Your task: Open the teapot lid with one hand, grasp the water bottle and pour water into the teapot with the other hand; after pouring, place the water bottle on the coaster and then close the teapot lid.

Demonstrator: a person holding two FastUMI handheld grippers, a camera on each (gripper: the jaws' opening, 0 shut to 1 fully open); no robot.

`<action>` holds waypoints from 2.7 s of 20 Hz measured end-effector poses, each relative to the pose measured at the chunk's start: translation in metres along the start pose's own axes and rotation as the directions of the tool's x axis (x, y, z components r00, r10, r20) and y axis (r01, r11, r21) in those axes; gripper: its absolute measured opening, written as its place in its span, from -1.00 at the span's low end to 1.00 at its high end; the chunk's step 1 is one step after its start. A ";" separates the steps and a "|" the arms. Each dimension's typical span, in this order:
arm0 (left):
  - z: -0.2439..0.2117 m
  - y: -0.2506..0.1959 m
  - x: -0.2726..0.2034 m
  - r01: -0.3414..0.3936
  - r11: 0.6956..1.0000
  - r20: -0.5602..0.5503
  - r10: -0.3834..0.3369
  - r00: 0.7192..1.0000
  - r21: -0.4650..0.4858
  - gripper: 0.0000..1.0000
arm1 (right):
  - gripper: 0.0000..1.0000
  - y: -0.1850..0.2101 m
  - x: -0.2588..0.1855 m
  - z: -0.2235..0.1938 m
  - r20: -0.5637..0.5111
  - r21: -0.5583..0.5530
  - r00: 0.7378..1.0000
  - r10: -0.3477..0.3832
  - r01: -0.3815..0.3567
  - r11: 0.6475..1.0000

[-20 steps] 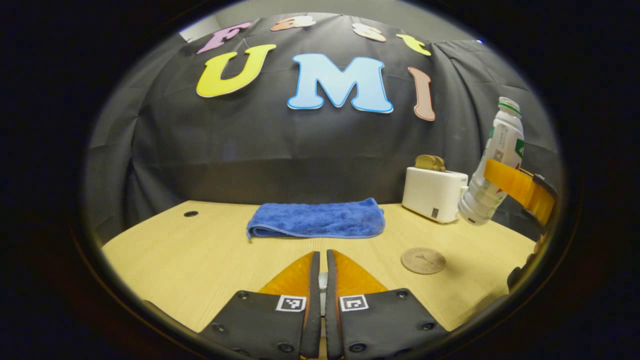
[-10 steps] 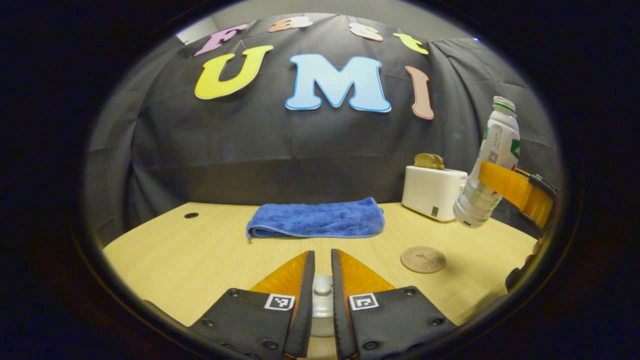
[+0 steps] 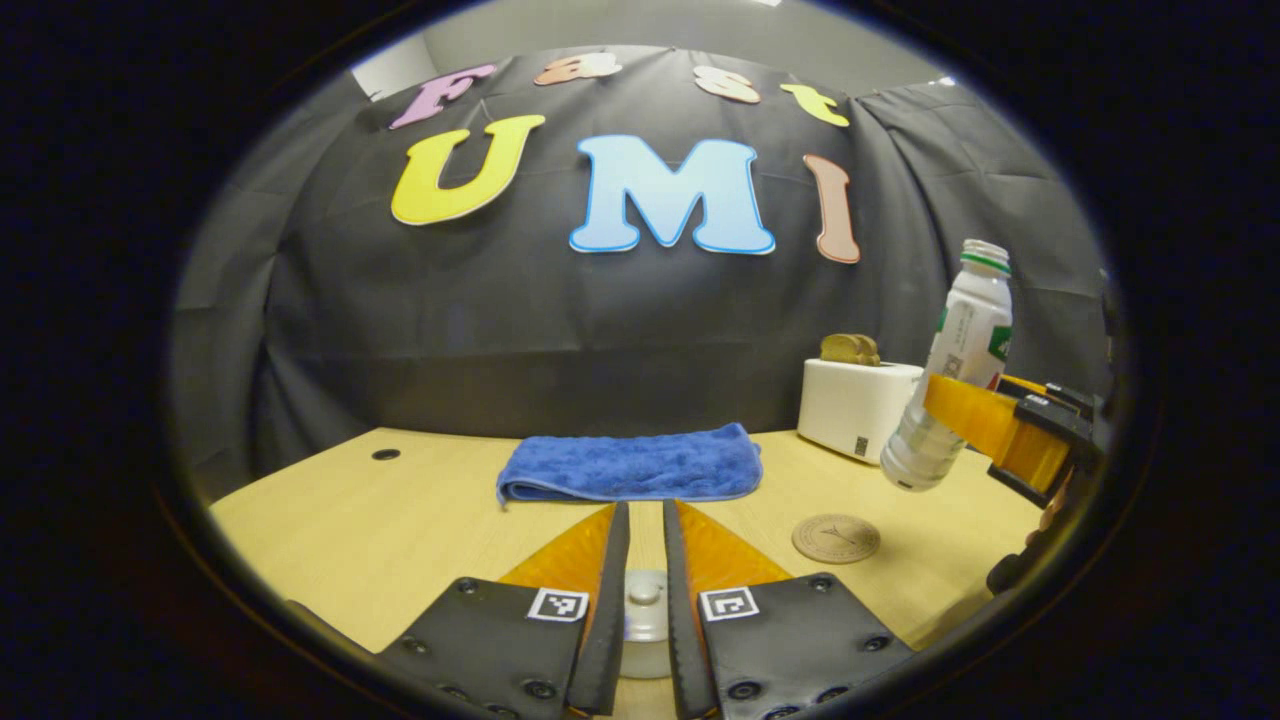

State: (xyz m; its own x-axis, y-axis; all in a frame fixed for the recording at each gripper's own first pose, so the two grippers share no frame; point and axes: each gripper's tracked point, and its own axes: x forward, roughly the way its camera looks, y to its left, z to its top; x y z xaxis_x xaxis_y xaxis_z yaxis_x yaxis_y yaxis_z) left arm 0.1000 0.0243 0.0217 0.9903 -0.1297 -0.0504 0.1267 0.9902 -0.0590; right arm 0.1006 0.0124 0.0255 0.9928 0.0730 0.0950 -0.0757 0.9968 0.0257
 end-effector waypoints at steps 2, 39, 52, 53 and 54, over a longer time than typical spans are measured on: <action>0.002 0.003 -0.002 0.001 1.000 0.004 -0.001 1.000 -0.016 -0.40 | 0.45 0.002 0.004 -0.006 -0.029 0.019 0.999 0.016 -0.015 1.000; 0.014 0.009 -0.008 0.008 0.996 0.053 -0.003 0.999 -0.087 -0.41 | 0.46 0.022 0.063 -0.085 -0.302 0.000 0.951 0.068 -0.072 0.997; 0.013 0.010 -0.007 0.008 0.996 0.050 -0.003 0.999 -0.091 -0.41 | 0.85 0.020 0.057 -0.068 -0.254 0.006 0.965 0.062 -0.063 0.998; 0.012 0.009 -0.007 0.008 0.996 0.050 -0.003 0.999 -0.091 -0.41 | 0.85 0.019 0.055 -0.066 -0.250 0.004 0.967 0.057 -0.058 0.998; 0.013 0.010 -0.007 0.008 0.996 0.049 -0.003 0.999 -0.090 -0.43 | 0.84 0.017 0.053 -0.064 -0.245 0.001 0.968 0.051 -0.053 0.999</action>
State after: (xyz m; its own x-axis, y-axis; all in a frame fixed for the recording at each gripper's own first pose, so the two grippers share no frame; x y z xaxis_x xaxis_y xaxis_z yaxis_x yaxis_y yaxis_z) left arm 0.0952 0.0353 0.0341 0.9915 -0.1303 -0.0008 0.1287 0.9804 -0.1492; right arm 0.1581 0.0349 -0.0329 0.9801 0.1299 -0.1503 -0.1282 0.9915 0.0214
